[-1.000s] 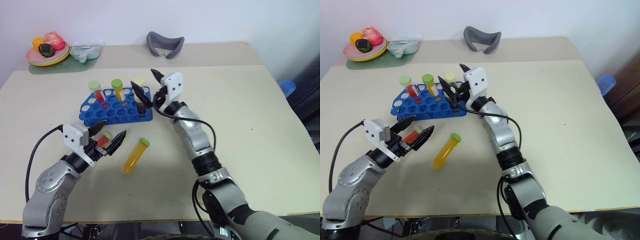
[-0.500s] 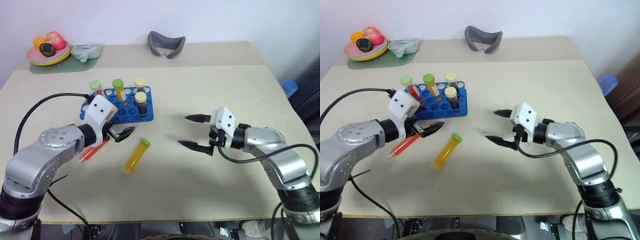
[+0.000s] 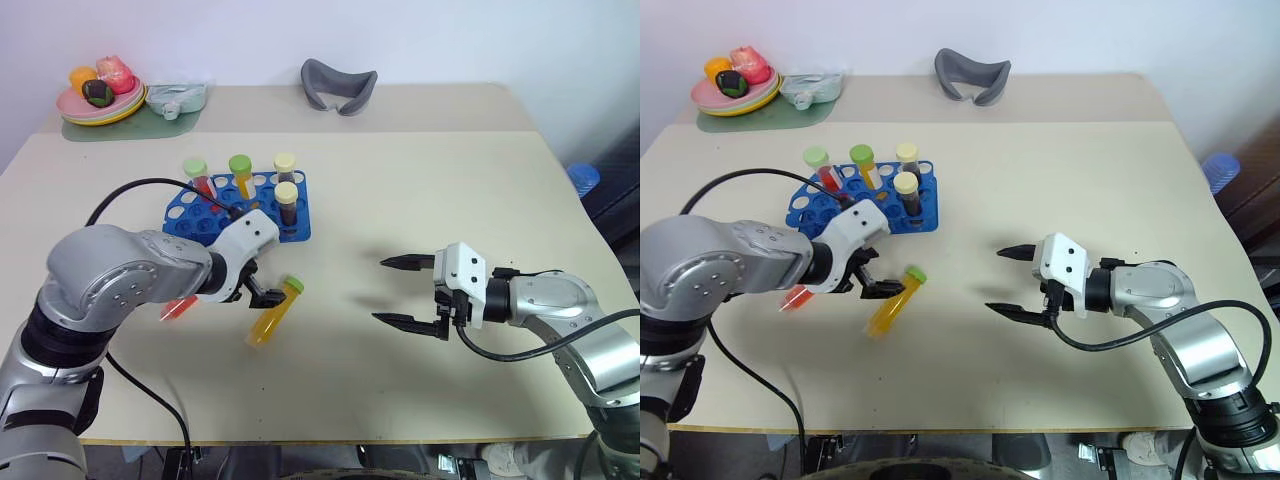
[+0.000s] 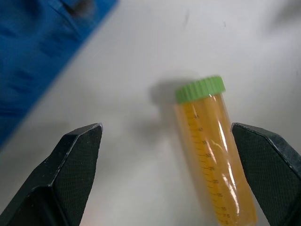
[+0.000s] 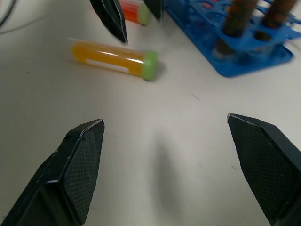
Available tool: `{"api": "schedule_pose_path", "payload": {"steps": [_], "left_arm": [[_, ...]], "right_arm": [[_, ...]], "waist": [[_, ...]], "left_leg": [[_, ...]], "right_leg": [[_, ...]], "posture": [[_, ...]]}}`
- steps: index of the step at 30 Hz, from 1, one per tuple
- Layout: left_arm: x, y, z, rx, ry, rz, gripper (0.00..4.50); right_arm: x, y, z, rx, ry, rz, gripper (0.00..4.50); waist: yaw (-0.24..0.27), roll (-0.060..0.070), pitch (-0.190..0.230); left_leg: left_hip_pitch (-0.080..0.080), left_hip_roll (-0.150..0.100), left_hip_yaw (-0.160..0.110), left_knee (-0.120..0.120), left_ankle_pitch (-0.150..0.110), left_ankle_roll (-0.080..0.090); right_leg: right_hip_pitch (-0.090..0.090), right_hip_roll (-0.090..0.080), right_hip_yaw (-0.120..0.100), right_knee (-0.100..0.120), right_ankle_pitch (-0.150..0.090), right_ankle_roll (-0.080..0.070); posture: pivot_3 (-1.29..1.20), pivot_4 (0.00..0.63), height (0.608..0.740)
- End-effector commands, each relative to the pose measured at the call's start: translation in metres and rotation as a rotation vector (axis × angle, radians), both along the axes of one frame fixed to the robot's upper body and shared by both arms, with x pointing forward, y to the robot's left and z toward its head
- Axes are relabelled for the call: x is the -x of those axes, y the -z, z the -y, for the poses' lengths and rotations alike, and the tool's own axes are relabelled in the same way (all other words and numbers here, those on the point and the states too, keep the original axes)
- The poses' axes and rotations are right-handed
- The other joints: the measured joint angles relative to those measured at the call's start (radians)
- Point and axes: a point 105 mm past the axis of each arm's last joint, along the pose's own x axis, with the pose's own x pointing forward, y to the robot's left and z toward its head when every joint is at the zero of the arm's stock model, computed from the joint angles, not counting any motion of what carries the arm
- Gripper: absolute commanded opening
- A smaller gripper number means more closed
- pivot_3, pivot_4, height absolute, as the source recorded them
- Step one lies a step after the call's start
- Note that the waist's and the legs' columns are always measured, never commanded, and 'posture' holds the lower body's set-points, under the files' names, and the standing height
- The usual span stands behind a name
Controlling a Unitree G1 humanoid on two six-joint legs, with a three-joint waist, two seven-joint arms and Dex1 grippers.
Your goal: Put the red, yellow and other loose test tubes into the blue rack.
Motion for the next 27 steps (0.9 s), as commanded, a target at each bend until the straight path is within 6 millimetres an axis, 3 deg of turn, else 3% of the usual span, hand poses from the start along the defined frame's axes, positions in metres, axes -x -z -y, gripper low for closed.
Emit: {"api": "schedule_pose_path", "payload": {"steps": [1,7,17,20,24,27], "left_arm": [[0.0,0.003,0.006,-0.029,0.0,0.011,4.5],[-0.004,0.013,0.011,-0.05,-0.049,0.0,4.5],[-0.006,0.027,-0.003,-0.14,-0.142,-0.007,4.5],[-0.006,0.027,-0.005,-0.137,-0.153,-0.016,3.65],[-0.009,0.025,-0.007,-0.139,-0.177,-0.011,1.76],[-0.011,0.023,-0.009,-0.141,-0.189,-0.008,1.76]], "right_arm": [[0.005,-0.009,-0.008,-0.028,-0.03,0.025,4.25],[0.009,-0.007,-0.012,-0.034,-0.045,0.007,4.25],[0.011,-0.007,-0.016,-0.042,-0.05,0.0,4.25],[0.011,-0.006,-0.016,-0.043,-0.048,-0.001,4.28],[0.011,-0.006,-0.017,-0.044,-0.049,0.0,4.28],[0.012,-0.006,-0.018,-0.045,-0.05,0.0,4.28]], "waist": [[0.0,0.0,0.0],[-0.001,0.0,0.0],[-0.001,0.0,0.0],[-0.002,0.0,0.0],[-0.001,0.0,0.0],[-0.001,0.0,0.0]], "left_leg": [[0.0,0.0,0.0,0.0,0.0,0.0],[0.0,0.0,0.0,0.0,0.0,0.0],[0.001,0.0,0.0,0.001,0.0,0.0],[0.001,0.0,0.0,0.001,0.0,0.0],[0.001,0.0,0.0,0.001,0.0,0.0],[0.001,0.0,0.0,0.001,0.0,0.0]], "right_leg": [[0.0,0.0,0.0,0.0,0.0,0.0],[0.0,0.0,0.0,0.0,0.0,0.0],[0.0,0.0,0.0,0.001,0.0,0.0],[0.0,0.0,0.0,0.001,0.0,0.0],[0.001,0.0,0.0,0.001,0.0,0.0],[0.001,0.0,0.0,0.001,0.0,0.0]], "posture": [[0.0,0.15,0.74],[0.0,0.15,0.74],[0.0,0.15,0.74],[0.0,0.15,0.74],[0.0,0.15,0.74],[0.0,0.15,0.74]]}}
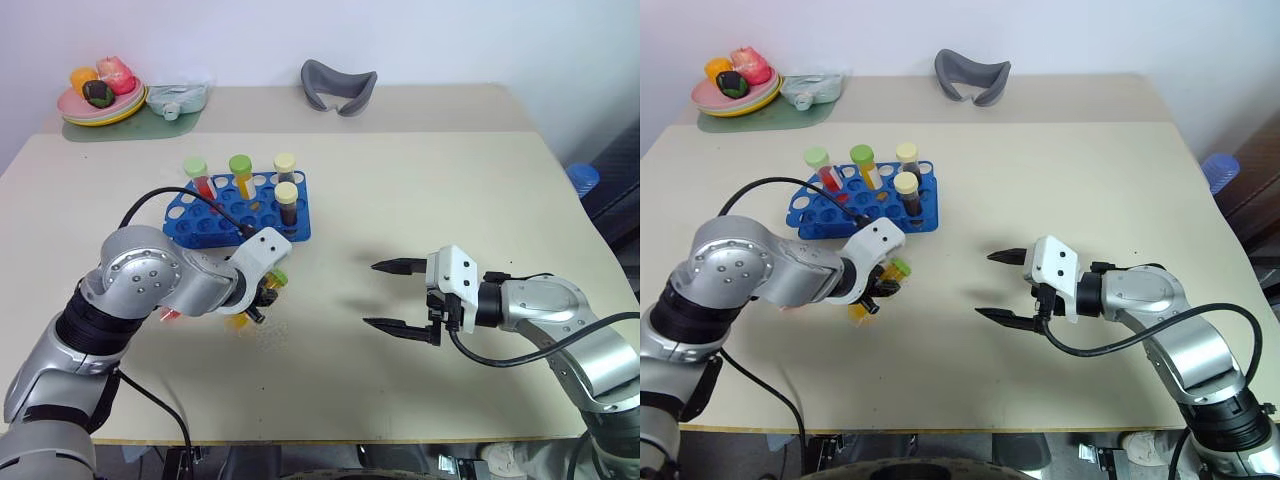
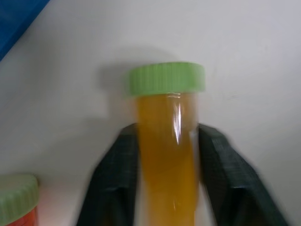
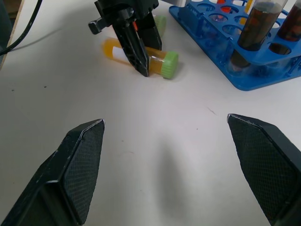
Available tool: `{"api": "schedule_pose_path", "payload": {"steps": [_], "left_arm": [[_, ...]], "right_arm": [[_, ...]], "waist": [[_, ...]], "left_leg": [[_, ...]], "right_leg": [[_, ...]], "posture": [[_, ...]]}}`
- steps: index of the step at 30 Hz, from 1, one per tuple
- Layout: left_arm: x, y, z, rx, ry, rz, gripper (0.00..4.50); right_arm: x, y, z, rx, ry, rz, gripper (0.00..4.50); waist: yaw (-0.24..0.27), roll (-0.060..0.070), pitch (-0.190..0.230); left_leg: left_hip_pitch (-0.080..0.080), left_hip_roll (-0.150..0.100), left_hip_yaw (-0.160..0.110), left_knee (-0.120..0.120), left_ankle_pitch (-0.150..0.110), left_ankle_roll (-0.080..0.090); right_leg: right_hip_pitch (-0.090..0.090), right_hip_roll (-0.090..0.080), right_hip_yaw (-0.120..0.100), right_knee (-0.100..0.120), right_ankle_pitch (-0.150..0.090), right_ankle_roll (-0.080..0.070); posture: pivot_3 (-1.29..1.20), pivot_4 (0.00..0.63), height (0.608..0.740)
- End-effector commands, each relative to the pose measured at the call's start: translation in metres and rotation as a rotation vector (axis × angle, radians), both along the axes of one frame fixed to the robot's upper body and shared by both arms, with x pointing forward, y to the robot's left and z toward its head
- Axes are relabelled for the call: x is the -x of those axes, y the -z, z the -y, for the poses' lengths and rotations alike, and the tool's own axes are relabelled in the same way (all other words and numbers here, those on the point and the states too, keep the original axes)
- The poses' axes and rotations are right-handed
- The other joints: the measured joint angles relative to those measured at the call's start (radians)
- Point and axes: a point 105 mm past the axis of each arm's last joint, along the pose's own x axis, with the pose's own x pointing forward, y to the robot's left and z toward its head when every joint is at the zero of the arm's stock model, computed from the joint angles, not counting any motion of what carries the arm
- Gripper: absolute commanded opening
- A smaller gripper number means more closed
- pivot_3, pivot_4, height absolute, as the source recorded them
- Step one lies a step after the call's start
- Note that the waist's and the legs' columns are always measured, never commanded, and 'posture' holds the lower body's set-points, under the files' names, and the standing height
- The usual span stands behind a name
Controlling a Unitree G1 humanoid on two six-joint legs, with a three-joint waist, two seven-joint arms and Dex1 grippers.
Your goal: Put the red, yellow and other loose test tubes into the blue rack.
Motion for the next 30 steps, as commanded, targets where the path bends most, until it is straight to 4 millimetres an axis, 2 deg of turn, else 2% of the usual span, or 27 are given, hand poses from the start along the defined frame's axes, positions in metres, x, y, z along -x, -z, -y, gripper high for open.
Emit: {"api": "schedule_pose_path", "payload": {"steps": [1,12,30], "left_arm": [[-0.003,-0.002,-0.008,-0.029,-0.03,0.009,1.76],[-0.008,-0.005,-0.016,-0.067,-0.057,0.021,1.76],[-0.013,0.0,-0.024,-0.088,-0.09,-0.012,1.76]], "right_arm": [[0.006,-0.007,-0.007,-0.02,-0.034,0.028,4.28],[0.006,-0.007,-0.007,-0.016,-0.042,0.024,4.28],[0.017,-0.007,-0.013,-0.017,-0.093,-0.013,4.28]], "waist": [[0.0,0.0,0.0],[0.0,0.0,0.0],[0.0,0.001,-0.001]], "left_leg": [[0.0,0.0,0.0,0.0,0.0,0.0],[0.0,0.0,0.0,0.0,0.0,0.0],[0.001,0.0,0.0,0.001,0.0,0.0]], "right_leg": [[0.0,0.0,0.0,0.0,0.0,0.0],[0.0,0.0,0.0,0.0,0.0,0.0],[0.0,0.0,0.0,0.001,0.0,0.0]], "posture": [[0.0,0.15,0.74],[0.0,0.15,0.74],[0.0,0.15,0.74]]}}
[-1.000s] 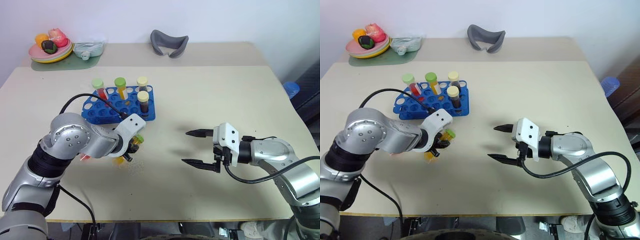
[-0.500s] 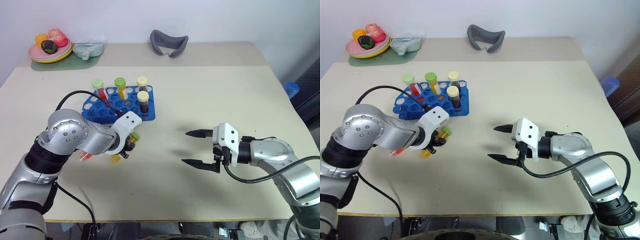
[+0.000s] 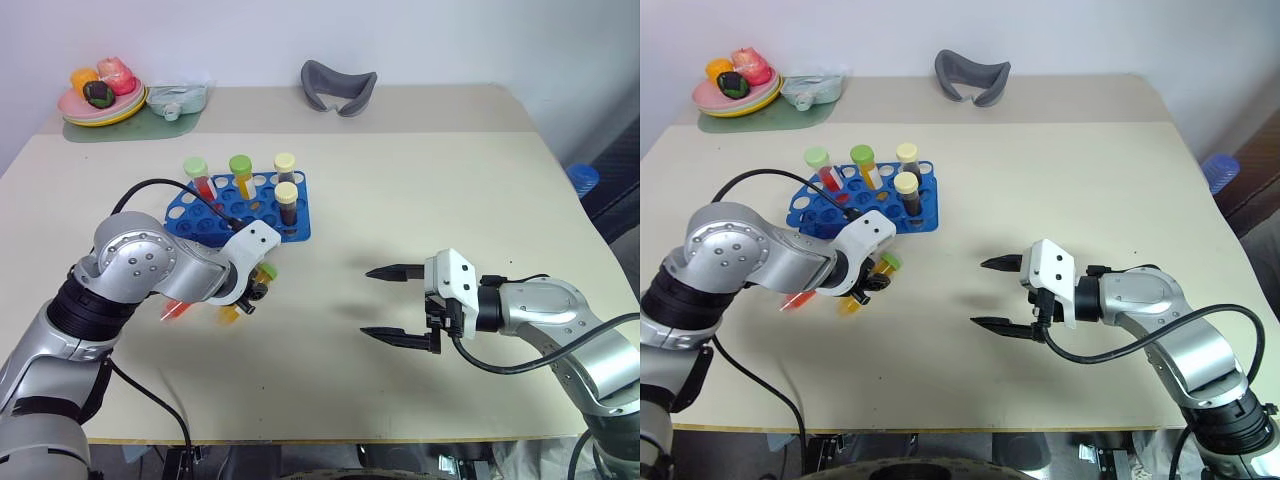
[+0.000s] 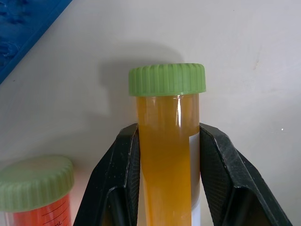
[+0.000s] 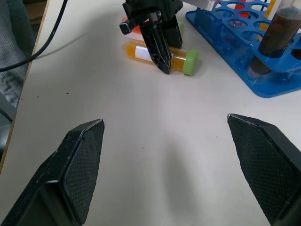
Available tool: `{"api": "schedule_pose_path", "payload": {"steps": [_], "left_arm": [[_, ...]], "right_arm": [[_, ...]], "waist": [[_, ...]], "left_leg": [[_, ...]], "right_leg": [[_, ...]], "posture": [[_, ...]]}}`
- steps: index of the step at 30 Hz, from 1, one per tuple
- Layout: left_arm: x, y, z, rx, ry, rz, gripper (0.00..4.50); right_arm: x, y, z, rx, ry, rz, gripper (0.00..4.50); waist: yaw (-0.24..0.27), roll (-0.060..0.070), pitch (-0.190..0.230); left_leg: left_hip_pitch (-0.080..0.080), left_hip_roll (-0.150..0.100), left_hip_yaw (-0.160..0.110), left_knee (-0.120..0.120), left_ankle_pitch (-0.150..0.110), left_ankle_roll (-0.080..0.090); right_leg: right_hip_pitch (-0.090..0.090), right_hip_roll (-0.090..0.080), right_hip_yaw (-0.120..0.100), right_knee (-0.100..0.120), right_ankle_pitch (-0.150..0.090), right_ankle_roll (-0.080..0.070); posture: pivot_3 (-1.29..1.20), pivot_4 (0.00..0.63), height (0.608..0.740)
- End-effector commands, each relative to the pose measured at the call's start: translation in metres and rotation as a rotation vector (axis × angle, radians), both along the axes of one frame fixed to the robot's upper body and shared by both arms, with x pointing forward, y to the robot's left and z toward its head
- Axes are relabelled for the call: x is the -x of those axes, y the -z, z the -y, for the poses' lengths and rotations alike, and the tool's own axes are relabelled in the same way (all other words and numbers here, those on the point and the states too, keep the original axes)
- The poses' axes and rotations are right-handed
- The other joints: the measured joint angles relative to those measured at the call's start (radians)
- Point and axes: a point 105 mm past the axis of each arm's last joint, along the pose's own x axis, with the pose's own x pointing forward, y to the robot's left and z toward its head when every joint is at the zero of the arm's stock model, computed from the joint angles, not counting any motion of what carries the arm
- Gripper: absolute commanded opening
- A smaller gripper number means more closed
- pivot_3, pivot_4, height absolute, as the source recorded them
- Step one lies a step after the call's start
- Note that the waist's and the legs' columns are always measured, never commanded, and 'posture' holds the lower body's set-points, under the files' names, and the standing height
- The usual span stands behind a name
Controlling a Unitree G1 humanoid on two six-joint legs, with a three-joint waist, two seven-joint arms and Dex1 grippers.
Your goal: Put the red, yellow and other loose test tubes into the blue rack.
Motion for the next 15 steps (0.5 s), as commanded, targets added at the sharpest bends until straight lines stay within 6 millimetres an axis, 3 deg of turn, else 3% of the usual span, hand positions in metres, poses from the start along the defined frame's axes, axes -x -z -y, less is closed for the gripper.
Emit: {"api": "schedule_pose_path", "payload": {"steps": [1,5,11,15], "left_arm": [[-0.004,0.002,-0.011,-0.055,-0.036,0.015,1.76],[-0.004,0.0,-0.012,-0.063,-0.031,0.026,0.84],[-0.005,-0.006,-0.014,-0.057,-0.032,0.054,0.84],[-0.002,-0.022,-0.014,-0.005,-0.008,0.104,0.84]], "right_arm": [[0.007,-0.005,-0.007,-0.007,-0.039,0.026,4.28],[0.008,-0.004,-0.008,-0.009,-0.043,0.024,4.28],[0.009,-0.004,-0.009,-0.009,-0.047,0.022,4.28],[0.009,-0.004,-0.009,-0.009,-0.047,0.023,4.28]], "waist": [[0.0,0.0,0.0],[0.0,0.0,0.0],[-0.001,0.0,0.0],[-0.001,0.0,0.0]], "left_leg": [[0.0,0.0,0.0,0.0,0.0,0.0],[0.0,0.0,0.0,0.0,0.0,0.0],[0.0,0.0,0.0,0.0,0.0,0.0],[0.0,0.0,0.0,0.0,0.0,0.0]], "right_leg": [[0.0,0.0,0.0,0.0,0.0,0.0],[0.0,0.0,0.0,0.0,0.0,0.0],[0.0,0.0,0.0,0.0,0.0,0.0],[-0.001,0.0,0.0,0.0,0.0,0.0]], "posture": [[0.0,0.15,0.74],[0.0,0.15,0.74],[0.0,0.15,0.74],[0.0,0.15,0.74]]}}
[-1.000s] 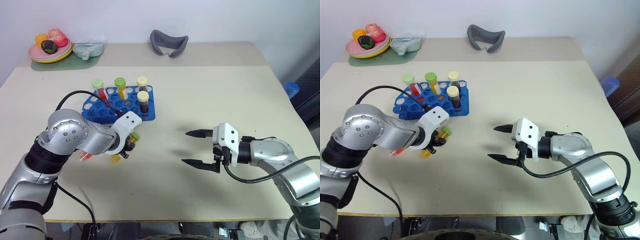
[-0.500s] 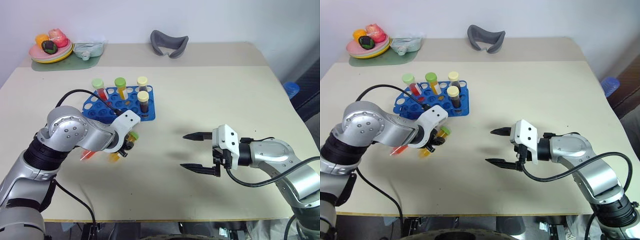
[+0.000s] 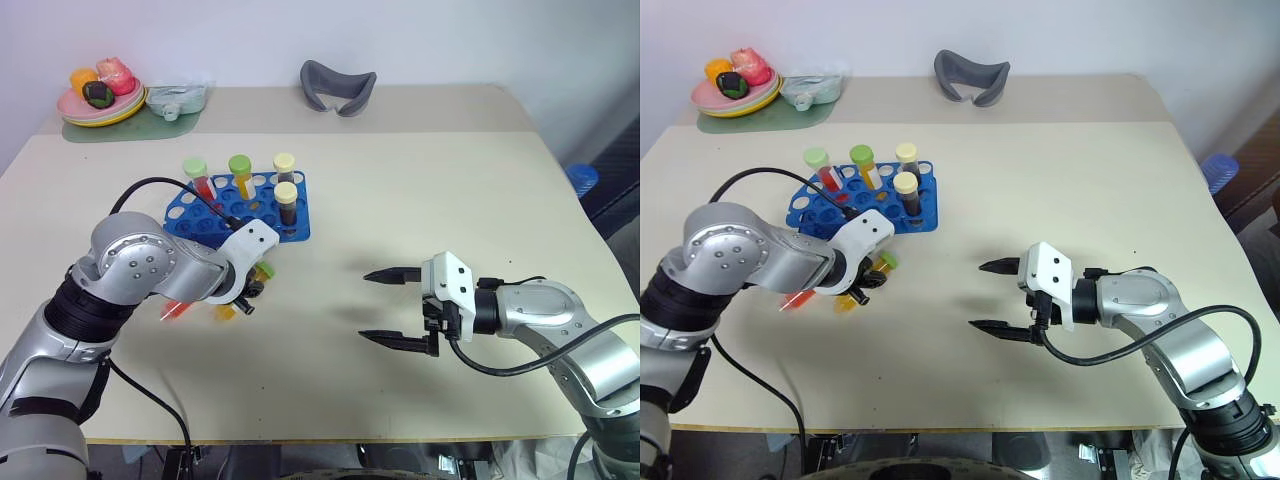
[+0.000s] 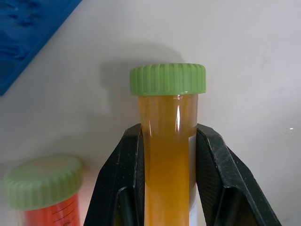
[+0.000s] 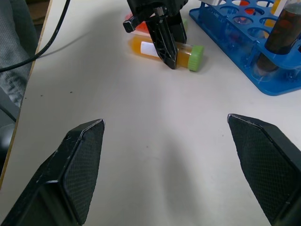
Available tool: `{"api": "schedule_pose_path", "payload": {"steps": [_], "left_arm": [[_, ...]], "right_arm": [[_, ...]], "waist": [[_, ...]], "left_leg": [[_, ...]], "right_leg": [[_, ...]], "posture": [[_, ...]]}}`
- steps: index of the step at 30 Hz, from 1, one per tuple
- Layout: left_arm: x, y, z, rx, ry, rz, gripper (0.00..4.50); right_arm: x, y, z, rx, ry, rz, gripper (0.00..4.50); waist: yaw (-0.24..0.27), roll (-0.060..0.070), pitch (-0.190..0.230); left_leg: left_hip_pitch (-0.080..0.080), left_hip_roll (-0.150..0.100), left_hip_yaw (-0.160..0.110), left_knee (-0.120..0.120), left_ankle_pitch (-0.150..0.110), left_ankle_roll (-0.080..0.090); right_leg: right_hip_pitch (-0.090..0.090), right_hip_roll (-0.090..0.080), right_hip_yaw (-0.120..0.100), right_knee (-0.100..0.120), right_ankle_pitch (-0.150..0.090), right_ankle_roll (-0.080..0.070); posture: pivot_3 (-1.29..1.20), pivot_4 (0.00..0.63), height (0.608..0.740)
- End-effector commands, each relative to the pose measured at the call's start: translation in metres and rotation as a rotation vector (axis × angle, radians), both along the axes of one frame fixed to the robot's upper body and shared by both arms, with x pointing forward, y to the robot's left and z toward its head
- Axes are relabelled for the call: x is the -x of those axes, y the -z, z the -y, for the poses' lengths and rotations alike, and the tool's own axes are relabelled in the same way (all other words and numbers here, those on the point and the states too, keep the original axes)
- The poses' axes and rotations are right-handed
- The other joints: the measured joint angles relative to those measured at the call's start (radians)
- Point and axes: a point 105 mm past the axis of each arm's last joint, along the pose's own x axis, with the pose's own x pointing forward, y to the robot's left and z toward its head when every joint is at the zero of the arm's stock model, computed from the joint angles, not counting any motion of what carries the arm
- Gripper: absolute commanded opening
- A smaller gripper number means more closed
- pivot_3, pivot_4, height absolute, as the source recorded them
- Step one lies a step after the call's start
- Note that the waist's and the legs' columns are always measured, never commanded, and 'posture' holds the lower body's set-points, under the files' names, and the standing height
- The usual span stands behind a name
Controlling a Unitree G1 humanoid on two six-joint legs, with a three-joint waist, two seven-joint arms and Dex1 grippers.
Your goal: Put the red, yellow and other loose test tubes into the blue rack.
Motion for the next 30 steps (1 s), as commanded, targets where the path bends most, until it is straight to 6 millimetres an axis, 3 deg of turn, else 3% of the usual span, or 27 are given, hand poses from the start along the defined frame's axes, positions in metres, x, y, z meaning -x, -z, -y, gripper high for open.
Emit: {"api": "schedule_pose_path", "payload": {"steps": [1,3,5,8,10,13,16,18,23,30], "left_arm": [[0.003,-0.032,-0.005,0.088,0.03,0.133,0.84],[0.012,-0.058,-0.005,0.222,0.085,0.273,0.84],[0.016,-0.072,-0.007,0.276,0.126,0.377,0.84],[0.013,-0.111,-0.019,0.425,0.147,0.709,0.84],[0.01,-0.125,-0.027,0.545,0.116,0.836,0.84],[-0.011,-0.135,-0.037,0.606,-0.014,1.034,0.84],[-0.029,-0.131,-0.043,0.571,-0.14,1.213,0.84],[-0.035,-0.122,-0.036,0.554,-0.148,1.286,0.84],[-0.04,-0.094,-0.017,0.614,-0.135,1.3,0.84],[-0.044,-0.072,-0.001,0.685,-0.1,1.296,0.84]], "right_arm": [[0.007,-0.008,-0.006,-0.01,-0.035,0.037,4.28],[0.007,-0.008,-0.005,-0.009,-0.03,0.039,4.28],[0.006,-0.008,-0.004,-0.011,-0.025,0.043,4.28],[-0.002,-0.012,-0.005,-0.043,0.008,0.061,4.28],[-0.007,-0.015,-0.008,-0.066,0.028,0.074,4.28],[-0.016,-0.02,-0.014,-0.124,0.064,0.092,4.28],[-0.022,-0.021,-0.02,-0.162,0.09,0.103,4.28],[-0.025,-0.022,-0.023,-0.182,0.106,0.107,4.28],[-0.024,-0.024,-0.027,-0.218,0.119,0.101,4.28],[-0.018,-0.021,-0.031,-0.229,0.132,0.09,4.28]], "waist": [[-0.001,0.0,0.0],[-0.004,-0.001,0.0],[0.001,-0.001,0.001],[0.007,0.0,0.0],[0.011,-0.001,0.0],[0.023,-0.001,0.0],[0.028,-0.001,0.0],[0.03,-0.001,0.0],[0.028,-0.001,0.0],[0.029,-0.001,-0.001]], "left_leg": [[0.0,0.0,0.0,0.0,0.0,0.0],[-0.001,0.0,0.0,-0.001,0.001,-0.001],[-0.001,0.0,0.001,-0.002,0.003,-0.005],[-0.001,0.0,0.001,-0.002,0.003,-0.005],[0.0,0.0,0.002,-0.001,0.002,-0.003],[0.0,0.0,0.002,0.0,0.001,-0.002],[-0.001,0.0,0.001,0.0,0.0,-0.001],[-0.001,0.0,0.002,0.0,0.0,-0.001],[-0.002,0.0,0.002,0.0,0.0,0.0],[-0.001,0.0,0.002,0.0,0.0,0.0]], "right_leg": [[0.0,0.0,0.0,0.0,0.0,0.0],[-0.002,0.0,0.0,0.0,0.0,0.0],[-0.003,0.0,0.001,-0.001,0.0,0.0],[-0.001,-0.001,0.0,-0.002,0.0,0.0],[0.001,-0.001,0.0,-0.002,0.0,0.0],[0.001,-0.001,0.0,-0.002,0.0,0.0],[0.001,-0.001,0.0,-0.003,0.0,0.0],[0.0,-0.001,0.0,-0.003,0.0,0.0],[-0.001,-0.001,0.0,-0.003,0.0,0.0],[0.0,-0.001,0.0,-0.002,0.0,0.0]], "posture": [[0.0,0.15,0.74],[0.0,0.15,0.74],[0.0,0.15,0.74],[0.0,0.15,0.74],[0.0,0.15,0.74],[0.0,0.15,0.74],[0.0,0.15,0.74],[0.0,0.15,0.74],[0.0,0.15,0.74],[0.0,0.15,0.74]]}}
